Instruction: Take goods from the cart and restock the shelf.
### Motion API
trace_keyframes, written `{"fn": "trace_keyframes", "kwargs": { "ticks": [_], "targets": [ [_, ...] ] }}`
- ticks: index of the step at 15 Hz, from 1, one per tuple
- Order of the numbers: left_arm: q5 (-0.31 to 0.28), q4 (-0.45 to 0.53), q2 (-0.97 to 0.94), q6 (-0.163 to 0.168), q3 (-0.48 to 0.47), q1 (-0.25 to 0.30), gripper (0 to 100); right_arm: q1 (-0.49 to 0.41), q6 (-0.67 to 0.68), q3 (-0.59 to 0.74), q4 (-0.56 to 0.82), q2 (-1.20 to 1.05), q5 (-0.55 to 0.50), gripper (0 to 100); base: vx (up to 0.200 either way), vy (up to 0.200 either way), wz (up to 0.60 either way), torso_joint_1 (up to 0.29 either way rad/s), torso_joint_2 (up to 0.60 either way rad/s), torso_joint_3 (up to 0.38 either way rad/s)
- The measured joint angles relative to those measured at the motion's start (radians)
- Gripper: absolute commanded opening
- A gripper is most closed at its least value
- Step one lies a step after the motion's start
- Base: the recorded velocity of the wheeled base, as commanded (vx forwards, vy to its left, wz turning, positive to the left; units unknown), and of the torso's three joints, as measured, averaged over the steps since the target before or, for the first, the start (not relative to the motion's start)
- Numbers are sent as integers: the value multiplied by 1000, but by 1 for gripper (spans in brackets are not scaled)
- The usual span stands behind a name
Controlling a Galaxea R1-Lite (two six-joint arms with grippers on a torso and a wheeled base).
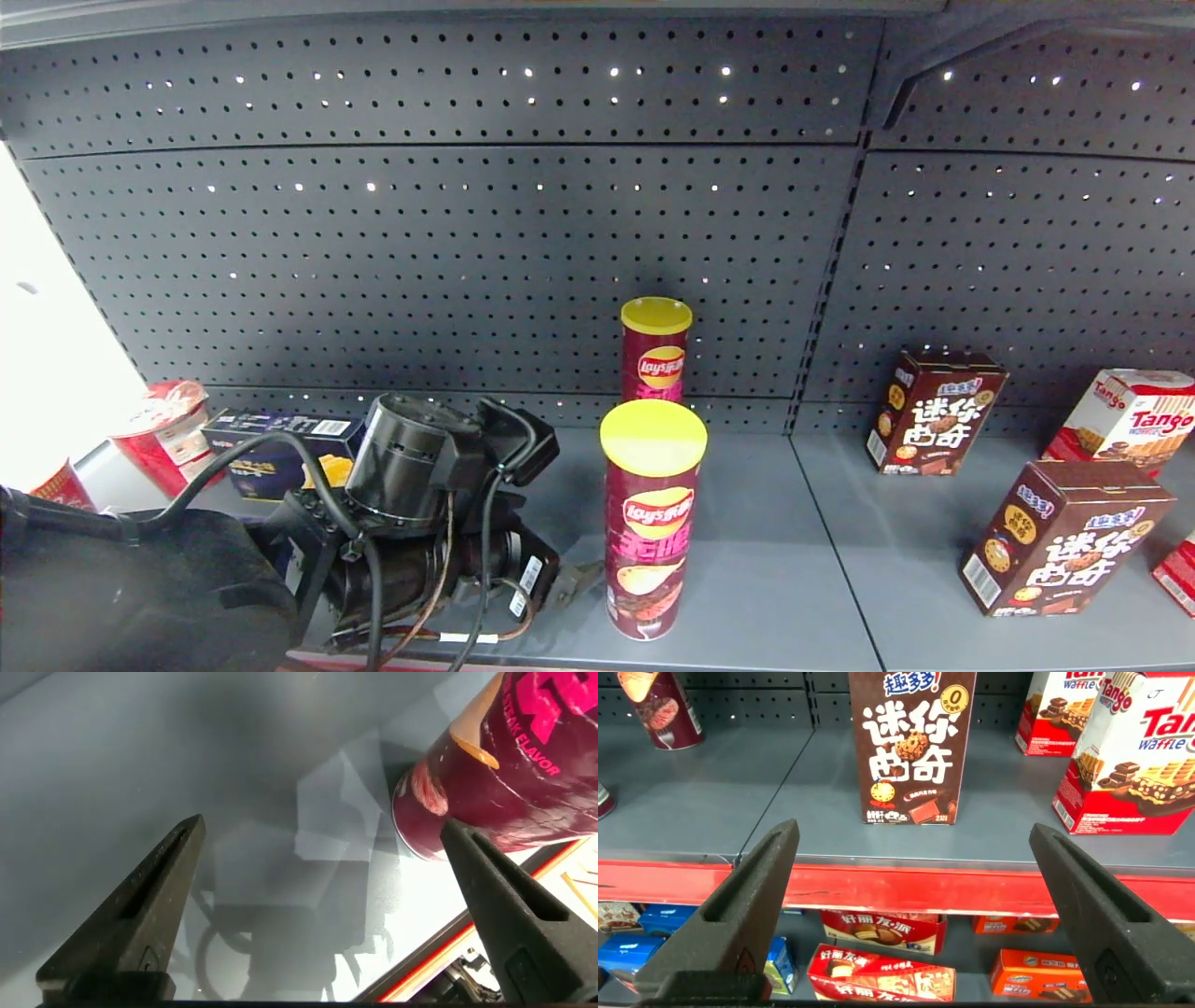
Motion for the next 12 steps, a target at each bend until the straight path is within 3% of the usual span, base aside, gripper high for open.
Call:
{"fn": "trace_keyframes", "kwargs": {
  "ticks": [12],
  "targets": [
    [1,0,31,-2,-27,-22,100,0,0,0,0,0,0,100,0,0,0,0,0,0]
  ]
}}
